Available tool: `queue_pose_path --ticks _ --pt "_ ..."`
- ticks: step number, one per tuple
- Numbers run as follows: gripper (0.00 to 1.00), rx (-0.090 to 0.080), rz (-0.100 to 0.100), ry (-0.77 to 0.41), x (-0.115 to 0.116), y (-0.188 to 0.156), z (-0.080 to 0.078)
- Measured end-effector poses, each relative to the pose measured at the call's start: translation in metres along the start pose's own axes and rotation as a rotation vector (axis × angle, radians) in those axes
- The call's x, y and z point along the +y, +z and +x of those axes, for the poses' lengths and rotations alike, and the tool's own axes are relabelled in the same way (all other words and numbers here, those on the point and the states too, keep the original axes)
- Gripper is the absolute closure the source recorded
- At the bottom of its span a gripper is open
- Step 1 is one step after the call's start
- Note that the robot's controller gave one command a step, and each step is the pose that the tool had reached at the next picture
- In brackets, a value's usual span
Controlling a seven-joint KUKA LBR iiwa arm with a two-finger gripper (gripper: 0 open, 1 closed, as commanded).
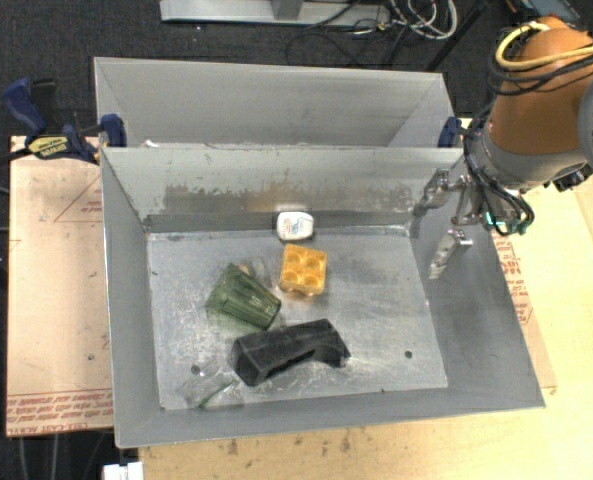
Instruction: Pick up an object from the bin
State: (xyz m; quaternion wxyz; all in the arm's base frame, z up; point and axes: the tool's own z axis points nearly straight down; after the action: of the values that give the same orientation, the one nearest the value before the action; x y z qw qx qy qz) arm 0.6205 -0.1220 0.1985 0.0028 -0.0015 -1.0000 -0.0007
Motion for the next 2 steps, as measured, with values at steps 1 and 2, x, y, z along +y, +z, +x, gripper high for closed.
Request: queue_pose_path --ticks 1,2 --pt "0.0 -0.008 0.002 -0.003 0.0 -0.005 -0.002" --pt "0.0 -0.016 0.005 -0.156 0.026 0.029 -0.011"
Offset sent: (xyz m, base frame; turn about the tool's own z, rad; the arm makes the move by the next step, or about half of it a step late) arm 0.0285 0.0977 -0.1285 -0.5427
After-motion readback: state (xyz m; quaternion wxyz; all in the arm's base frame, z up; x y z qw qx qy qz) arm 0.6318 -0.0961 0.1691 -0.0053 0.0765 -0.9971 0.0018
